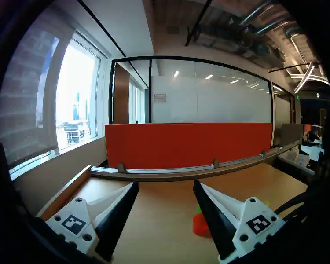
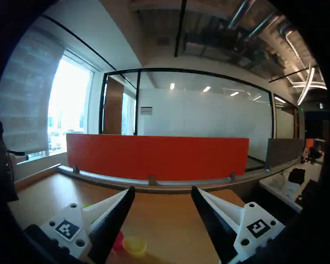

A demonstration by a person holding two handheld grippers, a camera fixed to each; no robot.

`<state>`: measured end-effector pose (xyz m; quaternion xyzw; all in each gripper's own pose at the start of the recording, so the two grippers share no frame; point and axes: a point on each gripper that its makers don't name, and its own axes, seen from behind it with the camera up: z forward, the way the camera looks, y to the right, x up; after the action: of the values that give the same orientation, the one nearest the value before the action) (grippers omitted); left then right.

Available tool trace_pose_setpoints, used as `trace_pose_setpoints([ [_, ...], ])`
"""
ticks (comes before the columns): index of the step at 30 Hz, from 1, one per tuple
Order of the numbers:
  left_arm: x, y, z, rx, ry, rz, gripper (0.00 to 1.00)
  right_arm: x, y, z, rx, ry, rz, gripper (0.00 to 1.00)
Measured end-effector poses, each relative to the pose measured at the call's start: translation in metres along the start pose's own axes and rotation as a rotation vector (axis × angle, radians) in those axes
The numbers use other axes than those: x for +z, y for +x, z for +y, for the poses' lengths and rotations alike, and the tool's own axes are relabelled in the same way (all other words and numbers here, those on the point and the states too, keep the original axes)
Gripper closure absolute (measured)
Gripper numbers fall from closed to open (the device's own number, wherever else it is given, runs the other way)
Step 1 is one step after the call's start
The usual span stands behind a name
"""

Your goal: Pour water

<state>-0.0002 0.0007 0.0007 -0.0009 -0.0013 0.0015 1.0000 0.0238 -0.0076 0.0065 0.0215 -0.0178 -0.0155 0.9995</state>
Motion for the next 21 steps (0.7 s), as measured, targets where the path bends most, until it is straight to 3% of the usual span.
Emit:
trace_pose_setpoints([
  [9, 0.002, -0.007, 0.009, 0.061, -0.047, -0.05, 0.08, 0.001, -0.013, -0.016, -0.051, 0.092, -0.073, 0.01],
  [14, 0.0, -0.019, 0.015, 0.102, -0.092, -0.094, 0.08, -0.002, -0.031, -0.031, -0.108, 0.17, -0.133, 0.01],
  [21, -0.004, -0.035, 0.023, 0.119, -0.141, -0.143, 0.08, -0.007, -0.047, -0.046, -0.187, 0.258, -0.192, 0.0],
])
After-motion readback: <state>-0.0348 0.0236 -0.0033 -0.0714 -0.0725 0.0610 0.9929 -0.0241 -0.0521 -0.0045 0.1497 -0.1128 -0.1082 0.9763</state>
